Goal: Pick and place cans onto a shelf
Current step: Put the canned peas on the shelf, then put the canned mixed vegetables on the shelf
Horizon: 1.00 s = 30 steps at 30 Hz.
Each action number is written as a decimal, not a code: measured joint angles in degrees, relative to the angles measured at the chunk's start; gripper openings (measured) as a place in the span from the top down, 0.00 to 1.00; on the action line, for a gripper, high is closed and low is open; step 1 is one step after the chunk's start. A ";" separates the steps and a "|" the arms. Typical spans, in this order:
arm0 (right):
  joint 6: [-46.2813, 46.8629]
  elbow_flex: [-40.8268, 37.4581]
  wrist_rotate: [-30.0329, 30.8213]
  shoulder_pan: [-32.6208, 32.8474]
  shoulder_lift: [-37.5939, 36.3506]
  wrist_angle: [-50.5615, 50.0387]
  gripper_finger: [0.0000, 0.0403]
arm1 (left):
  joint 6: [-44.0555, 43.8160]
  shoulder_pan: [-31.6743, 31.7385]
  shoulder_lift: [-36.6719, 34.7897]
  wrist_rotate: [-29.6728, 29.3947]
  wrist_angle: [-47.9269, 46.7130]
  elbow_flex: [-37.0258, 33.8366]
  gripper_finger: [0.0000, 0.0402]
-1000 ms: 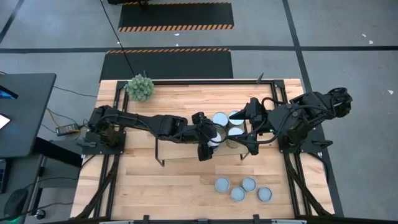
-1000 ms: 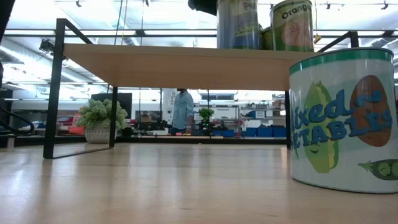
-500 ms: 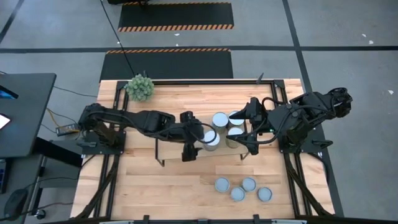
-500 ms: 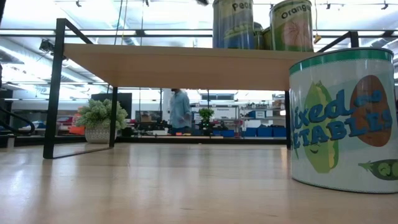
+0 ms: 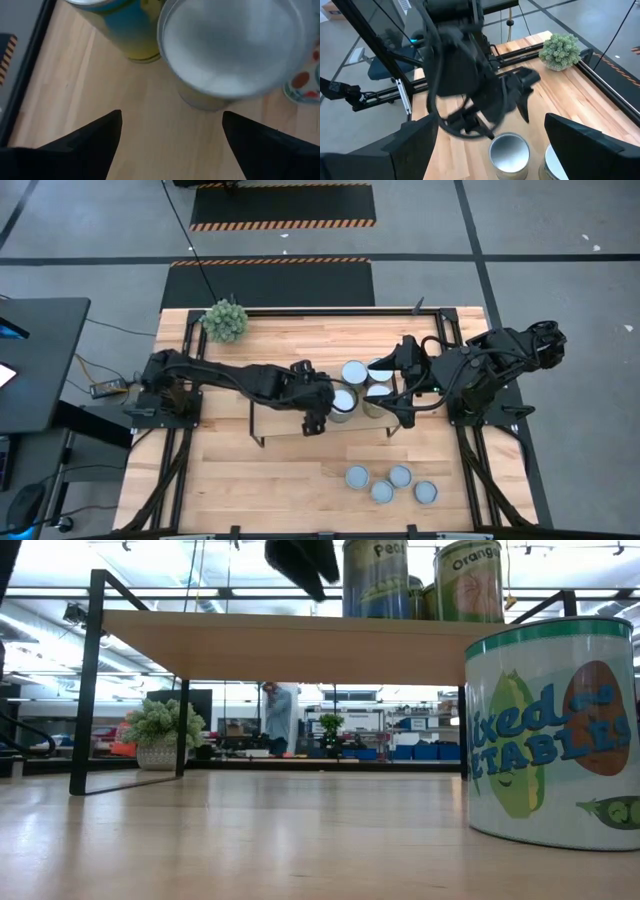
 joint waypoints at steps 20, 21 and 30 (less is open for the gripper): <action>-0.46 0.00 -0.21 0.00 0.00 0.54 0.07 | -4.76 -0.13 2.16 -4.24 8.41 -0.02 0.14; -0.50 0.00 -0.20 0.00 0.00 0.53 0.07 | -4.76 -0.12 2.16 -4.48 8.32 -0.02 0.14; -1.09 0.00 -0.20 0.45 0.00 0.72 0.07 | -4.54 -0.92 1.33 -4.23 5.78 0.03 0.14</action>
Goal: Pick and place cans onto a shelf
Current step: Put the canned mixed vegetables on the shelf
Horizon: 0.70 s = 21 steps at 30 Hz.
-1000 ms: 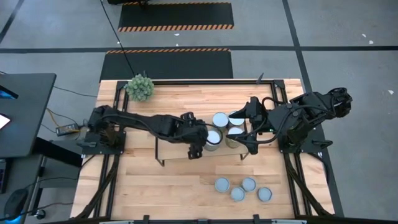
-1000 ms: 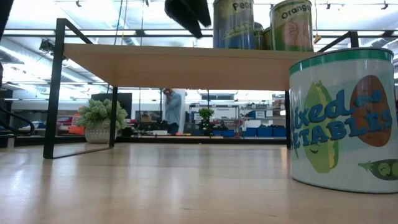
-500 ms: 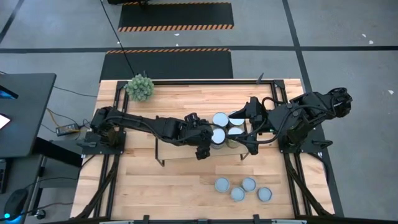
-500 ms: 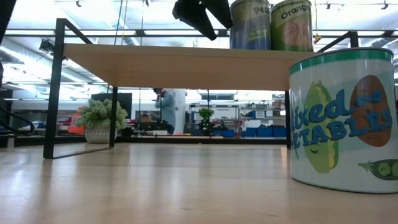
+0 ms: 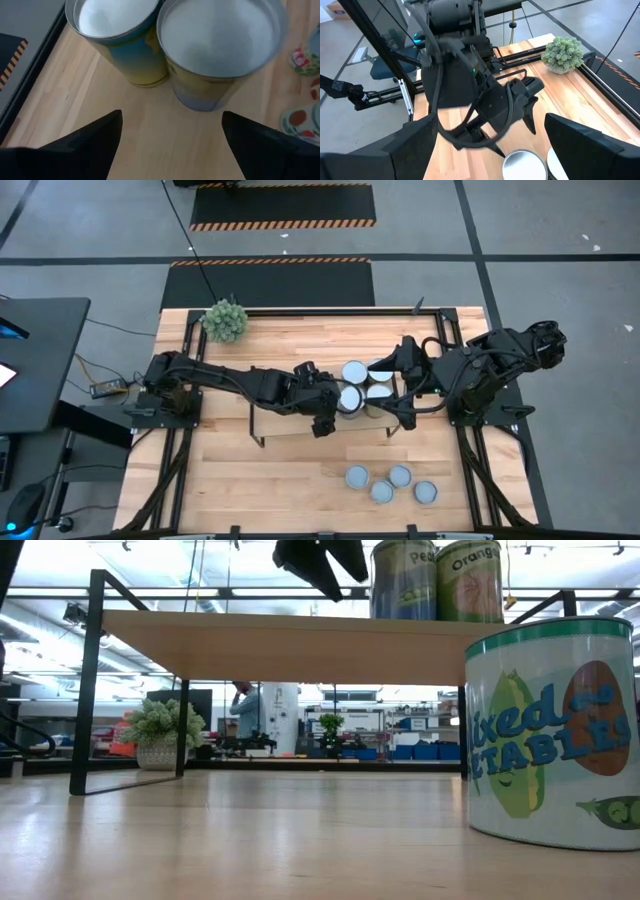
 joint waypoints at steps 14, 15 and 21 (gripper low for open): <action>0.02 0.07 0.07 4.62 2.20 3.70 0.07 | -2.21 -5.81 -7.95 -1.68 -2.85 3.39 0.14; -0.02 0.06 0.20 5.08 2.58 3.98 0.07 | -2.78 -6.07 -8.61 -1.99 -2.56 3.77 0.14; -0.59 0.02 -0.80 5.47 6.56 7.46 0.07 | -5.48 -9.03 -11.80 -6.57 -3.53 3.85 0.14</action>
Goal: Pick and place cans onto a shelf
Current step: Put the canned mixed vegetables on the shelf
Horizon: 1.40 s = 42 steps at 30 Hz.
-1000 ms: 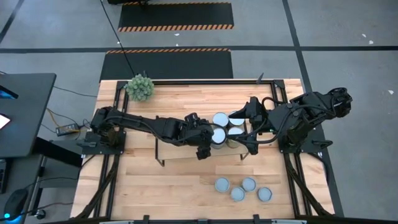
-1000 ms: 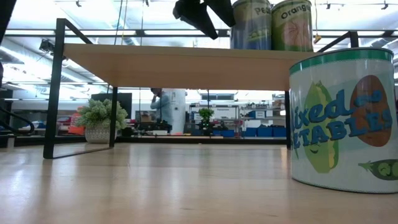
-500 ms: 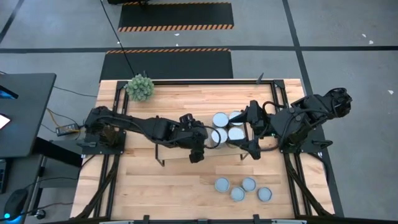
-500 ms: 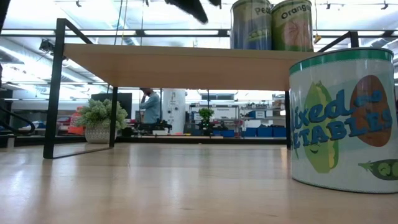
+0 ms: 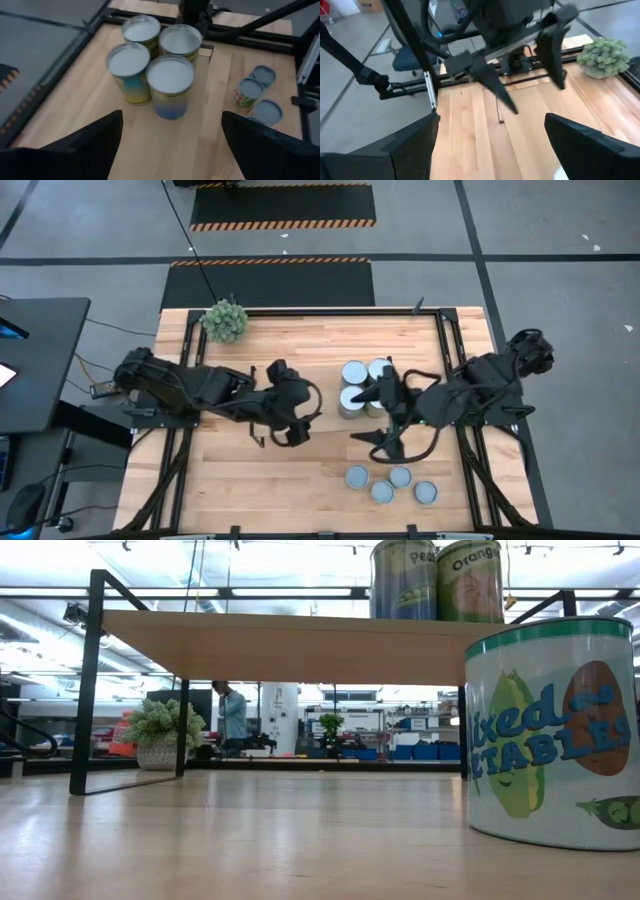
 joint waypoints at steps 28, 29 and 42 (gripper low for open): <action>-2.83 0.00 -3.88 0.20 13.28 20.17 0.07 | -3.55 -20.52 -10.21 -17.87 -26.80 -0.17 0.57; -2.51 0.00 -3.86 0.20 14.20 20.23 0.07 | -4.02 -21.64 -10.46 -17.86 -27.82 -0.19 0.58; 9.82 -0.02 -2.11 1.09 21.96 21.36 0.07 | -7.62 -31.28 -13.65 -21.93 -29.73 -8.44 0.61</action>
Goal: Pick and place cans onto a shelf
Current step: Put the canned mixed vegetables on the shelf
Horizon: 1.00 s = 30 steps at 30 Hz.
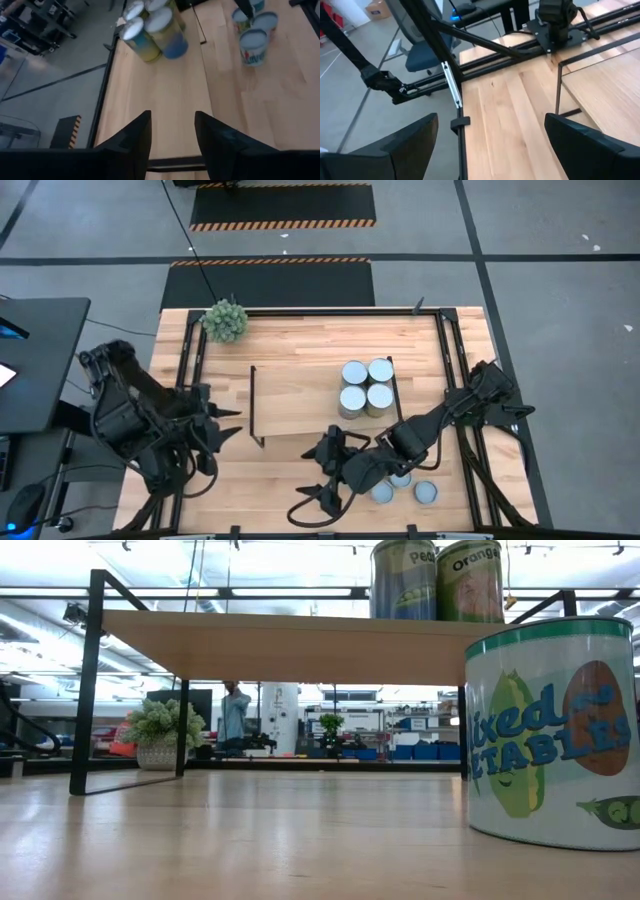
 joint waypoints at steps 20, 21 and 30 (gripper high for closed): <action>0.93 0.23 -5.15 1.99 -0.08 -8.27 0.08 | -11.15 -2.43 -18.23 3.27 26.43 -31.32 0.61; 0.97 0.79 -5.03 2.10 -0.02 -8.17 0.08 | -11.60 -2.43 -19.37 3.15 27.38 -32.45 0.61; -0.16 2.03 -3.10 5.80 0.87 -11.65 0.15 | -15.02 -2.43 -28.06 3.06 32.17 -39.82 0.61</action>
